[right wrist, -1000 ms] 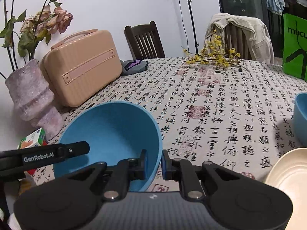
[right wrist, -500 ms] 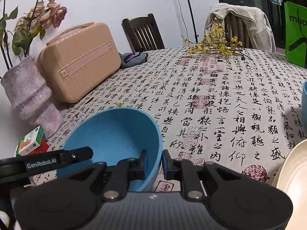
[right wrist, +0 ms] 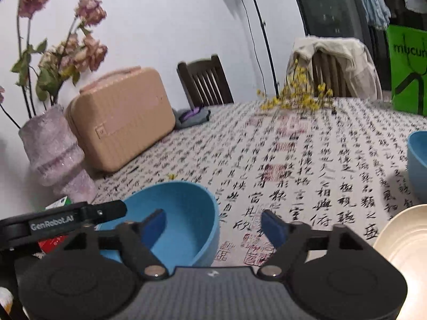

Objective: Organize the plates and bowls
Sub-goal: 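Open both grippers to release the blue bowl on the table, then pull both open grippers back from the placed blue bowl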

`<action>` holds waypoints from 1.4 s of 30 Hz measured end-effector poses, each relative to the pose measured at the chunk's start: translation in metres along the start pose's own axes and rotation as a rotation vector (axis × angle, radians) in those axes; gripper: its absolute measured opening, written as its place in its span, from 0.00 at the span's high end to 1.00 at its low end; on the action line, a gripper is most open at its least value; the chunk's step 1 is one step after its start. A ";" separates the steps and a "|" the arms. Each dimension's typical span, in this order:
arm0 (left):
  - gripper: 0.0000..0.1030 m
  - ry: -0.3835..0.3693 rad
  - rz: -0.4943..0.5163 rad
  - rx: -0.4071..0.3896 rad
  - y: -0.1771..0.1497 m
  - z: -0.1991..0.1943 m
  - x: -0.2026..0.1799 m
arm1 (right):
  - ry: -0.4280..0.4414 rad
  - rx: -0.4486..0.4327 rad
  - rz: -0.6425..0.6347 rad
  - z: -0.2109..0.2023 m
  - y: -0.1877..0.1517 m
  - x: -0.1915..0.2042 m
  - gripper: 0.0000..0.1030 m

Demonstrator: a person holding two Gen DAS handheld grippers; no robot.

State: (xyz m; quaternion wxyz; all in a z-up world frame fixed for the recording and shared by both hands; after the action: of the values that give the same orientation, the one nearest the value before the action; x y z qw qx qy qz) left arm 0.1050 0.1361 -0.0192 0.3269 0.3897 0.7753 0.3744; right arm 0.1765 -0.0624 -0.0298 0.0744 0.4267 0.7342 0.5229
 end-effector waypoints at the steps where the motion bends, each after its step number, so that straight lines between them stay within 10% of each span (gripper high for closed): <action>1: 0.16 -0.003 0.006 -0.027 -0.001 -0.004 -0.001 | 0.001 -0.016 -0.002 -0.005 -0.002 -0.002 0.14; 3: 0.00 -0.011 0.018 -0.090 -0.004 -0.016 -0.004 | -0.003 -0.042 -0.007 -0.013 -0.008 -0.006 0.03; 9: 0.00 -0.047 0.042 -0.229 -0.020 -0.041 -0.008 | -0.051 -0.101 -0.028 -0.037 -0.034 -0.018 0.00; 42: 0.00 -0.149 0.123 -0.229 -0.069 -0.061 -0.044 | -0.240 -0.289 -0.035 -0.143 -0.074 -0.063 0.00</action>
State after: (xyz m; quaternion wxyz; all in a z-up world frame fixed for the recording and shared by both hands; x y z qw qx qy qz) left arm 0.0527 0.0505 -0.0365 0.4024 0.4236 0.6756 0.4497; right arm 0.0958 -0.2140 -0.0498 0.2311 0.4579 0.6447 0.5668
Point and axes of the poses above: each gripper's, at about its wrist camera, not at the fingertips, and z roughly the way its jaws point, x to its left, y to its top, the point moved 3 cm from there along z, roughly the way its jaws point, and after that the axes turned 7 degrees about y, right-handed, at the moved point
